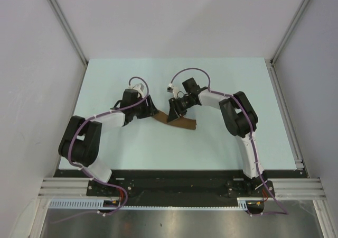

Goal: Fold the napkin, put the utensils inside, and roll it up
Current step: Roll the napkin with the utensil

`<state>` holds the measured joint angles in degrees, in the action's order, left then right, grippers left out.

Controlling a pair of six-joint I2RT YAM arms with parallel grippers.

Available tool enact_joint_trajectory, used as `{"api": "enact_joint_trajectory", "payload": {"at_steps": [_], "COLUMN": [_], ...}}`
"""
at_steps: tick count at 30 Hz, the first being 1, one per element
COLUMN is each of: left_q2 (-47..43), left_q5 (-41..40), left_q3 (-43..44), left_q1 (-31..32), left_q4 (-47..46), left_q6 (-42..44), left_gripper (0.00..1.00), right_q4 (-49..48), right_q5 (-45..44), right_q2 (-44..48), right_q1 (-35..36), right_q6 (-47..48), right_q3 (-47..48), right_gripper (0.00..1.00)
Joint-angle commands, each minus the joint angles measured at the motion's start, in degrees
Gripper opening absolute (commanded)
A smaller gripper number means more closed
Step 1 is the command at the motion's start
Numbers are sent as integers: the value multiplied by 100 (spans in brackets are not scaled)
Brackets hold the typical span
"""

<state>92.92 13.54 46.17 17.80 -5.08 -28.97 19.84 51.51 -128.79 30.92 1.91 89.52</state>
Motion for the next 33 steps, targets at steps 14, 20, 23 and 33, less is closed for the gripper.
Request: {"api": "enact_joint_trajectory", "payload": {"at_steps": [14, 20, 23, 33], "left_q2": [498, 657, 718, 876], "left_q5": [201, 237, 254, 281], "left_q3": [313, 489, 568, 744], "left_q1": [188, 180, 180, 180], "left_q4": [-397, -283, -221, -81], "left_q6": [111, 102, 111, 102], "left_gripper": [2, 0, 0, 0], "right_q4": [864, 513, 267, 179], "right_q5": [-887, -2117, -2618, -2997], "right_q2": [371, 1584, 2085, 1981], "right_q1": [73, 98, 309, 1083], "right_q6": [-86, -121, 37, 196], "right_q3": [31, -206, -531, -857], "right_gripper": [59, 67, 69, 69]}}
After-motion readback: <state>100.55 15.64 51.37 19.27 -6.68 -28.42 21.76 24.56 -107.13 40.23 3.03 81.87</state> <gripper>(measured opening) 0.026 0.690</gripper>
